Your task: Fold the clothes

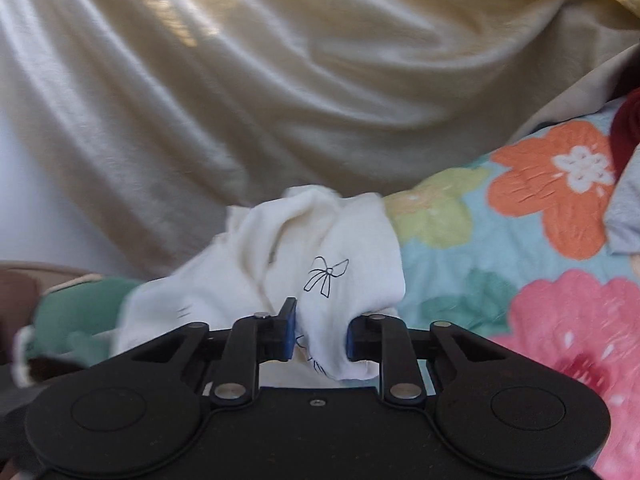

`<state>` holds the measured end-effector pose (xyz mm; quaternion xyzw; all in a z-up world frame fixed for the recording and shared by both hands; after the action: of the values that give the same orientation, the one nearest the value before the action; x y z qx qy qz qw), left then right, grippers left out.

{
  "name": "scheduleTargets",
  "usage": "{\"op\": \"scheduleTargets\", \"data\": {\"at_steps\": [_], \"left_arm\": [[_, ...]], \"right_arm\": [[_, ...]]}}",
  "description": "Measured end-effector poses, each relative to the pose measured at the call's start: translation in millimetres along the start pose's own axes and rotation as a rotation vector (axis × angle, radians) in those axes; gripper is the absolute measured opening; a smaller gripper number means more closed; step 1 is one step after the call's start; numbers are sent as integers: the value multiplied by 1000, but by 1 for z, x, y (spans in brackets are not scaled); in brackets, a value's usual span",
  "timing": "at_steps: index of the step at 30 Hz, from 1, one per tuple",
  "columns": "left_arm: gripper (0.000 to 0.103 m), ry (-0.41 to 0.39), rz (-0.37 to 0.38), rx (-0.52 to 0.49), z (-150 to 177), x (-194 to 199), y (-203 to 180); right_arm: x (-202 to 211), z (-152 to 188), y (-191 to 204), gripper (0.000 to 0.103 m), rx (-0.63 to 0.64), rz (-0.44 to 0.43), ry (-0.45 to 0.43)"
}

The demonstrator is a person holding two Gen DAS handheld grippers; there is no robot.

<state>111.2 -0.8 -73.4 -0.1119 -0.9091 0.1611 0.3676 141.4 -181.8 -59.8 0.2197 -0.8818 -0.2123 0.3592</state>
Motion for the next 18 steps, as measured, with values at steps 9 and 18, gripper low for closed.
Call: {"op": "scheduleTargets", "data": {"at_steps": [9, 18], "left_arm": [[12, -15, 72, -137, 1, 30, -50], [11, -6, 46, -298, 25, 59, -90]], "right_arm": [[62, 18, 18, 17, -47, -29, -19], [127, 42, 30, 8, -19, -21, -49]]}}
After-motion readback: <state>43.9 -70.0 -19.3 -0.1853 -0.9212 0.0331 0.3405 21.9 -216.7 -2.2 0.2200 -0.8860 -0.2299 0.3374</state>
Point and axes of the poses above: each gripper's, at about its wrist camera, not at the fingertips, and x roughly against the way its jaws point, y to its left, z to its underside, the point moved 3 cm from there along -x, roughly the way its jaws point, and after that the axes turned 2 degrees about -z, right-handed, at the moved point
